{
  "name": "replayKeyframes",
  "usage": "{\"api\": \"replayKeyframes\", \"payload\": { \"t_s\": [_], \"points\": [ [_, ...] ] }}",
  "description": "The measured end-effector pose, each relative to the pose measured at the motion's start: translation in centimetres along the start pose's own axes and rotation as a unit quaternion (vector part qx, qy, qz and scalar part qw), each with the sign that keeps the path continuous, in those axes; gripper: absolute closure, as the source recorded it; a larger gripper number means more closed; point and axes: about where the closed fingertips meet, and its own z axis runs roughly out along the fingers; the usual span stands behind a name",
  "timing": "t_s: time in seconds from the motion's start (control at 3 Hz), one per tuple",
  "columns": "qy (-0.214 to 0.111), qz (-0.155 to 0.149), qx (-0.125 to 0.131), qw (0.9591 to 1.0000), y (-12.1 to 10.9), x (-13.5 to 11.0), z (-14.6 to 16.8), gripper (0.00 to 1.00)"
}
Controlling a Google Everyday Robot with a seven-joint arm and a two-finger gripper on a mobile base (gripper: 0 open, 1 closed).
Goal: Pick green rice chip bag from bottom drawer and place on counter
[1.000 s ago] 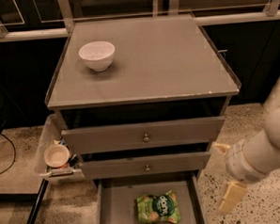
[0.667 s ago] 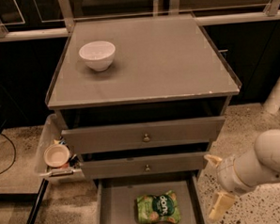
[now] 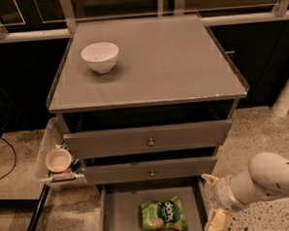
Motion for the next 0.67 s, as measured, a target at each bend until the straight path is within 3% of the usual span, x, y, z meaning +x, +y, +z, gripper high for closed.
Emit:
{"api": "replayKeyframes", "payload": {
  "t_s": [0.33, 0.67],
  "points": [
    [0.0, 0.0, 0.0, 1.0, 0.0, 0.0, 0.0, 0.0],
    [-0.013, 0.009, 0.002, 0.9999, -0.5, 1.5, 2.9, 0.0]
  ]
}}
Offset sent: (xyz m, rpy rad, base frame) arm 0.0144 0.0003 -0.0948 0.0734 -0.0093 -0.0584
